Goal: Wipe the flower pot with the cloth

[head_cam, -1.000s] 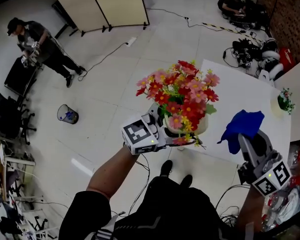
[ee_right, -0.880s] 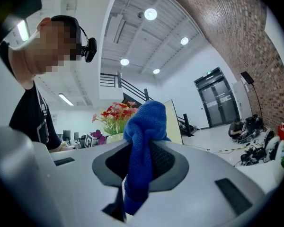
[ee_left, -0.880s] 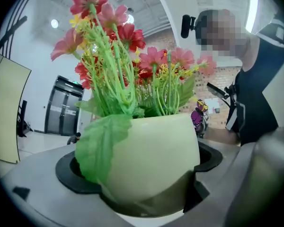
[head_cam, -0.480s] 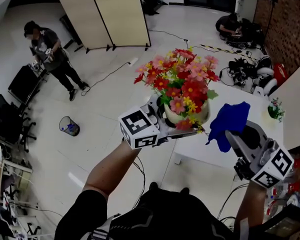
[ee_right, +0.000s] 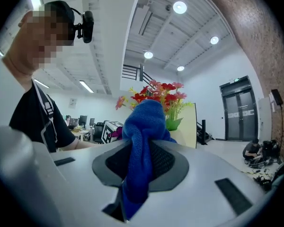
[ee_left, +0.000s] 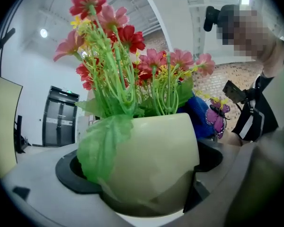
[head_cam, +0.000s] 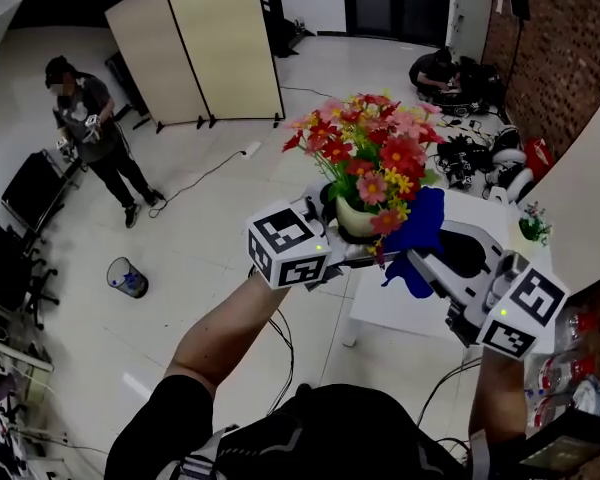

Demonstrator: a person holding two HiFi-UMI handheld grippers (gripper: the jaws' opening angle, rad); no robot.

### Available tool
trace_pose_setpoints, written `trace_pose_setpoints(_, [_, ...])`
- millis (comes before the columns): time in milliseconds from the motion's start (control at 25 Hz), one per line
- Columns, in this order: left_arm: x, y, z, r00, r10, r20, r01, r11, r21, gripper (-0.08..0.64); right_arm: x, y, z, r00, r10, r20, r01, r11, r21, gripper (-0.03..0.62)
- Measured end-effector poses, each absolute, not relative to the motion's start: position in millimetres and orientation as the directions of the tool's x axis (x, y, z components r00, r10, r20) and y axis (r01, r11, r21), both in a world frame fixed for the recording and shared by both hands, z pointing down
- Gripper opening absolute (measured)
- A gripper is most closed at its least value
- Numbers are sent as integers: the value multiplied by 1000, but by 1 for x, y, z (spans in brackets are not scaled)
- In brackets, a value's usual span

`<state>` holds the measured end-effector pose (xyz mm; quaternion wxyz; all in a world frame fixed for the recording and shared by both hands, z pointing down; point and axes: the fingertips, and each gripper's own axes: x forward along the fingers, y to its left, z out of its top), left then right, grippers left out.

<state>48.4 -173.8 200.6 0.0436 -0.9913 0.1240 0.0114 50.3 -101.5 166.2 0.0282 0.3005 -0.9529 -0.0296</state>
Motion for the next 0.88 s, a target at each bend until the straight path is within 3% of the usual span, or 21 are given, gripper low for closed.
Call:
trace_pose_setpoints(560, [41,-116,172,990,-32,-135,-49,-991,-123,583,93,-118,150,-759,-649,46,-649,761,21,65])
trace_pose_setpoints(880, [20,-122,158,983,-41,-177,-60,-993,-101,583,104,-105,139,-765,-642,-41,-642,766,-17,66])
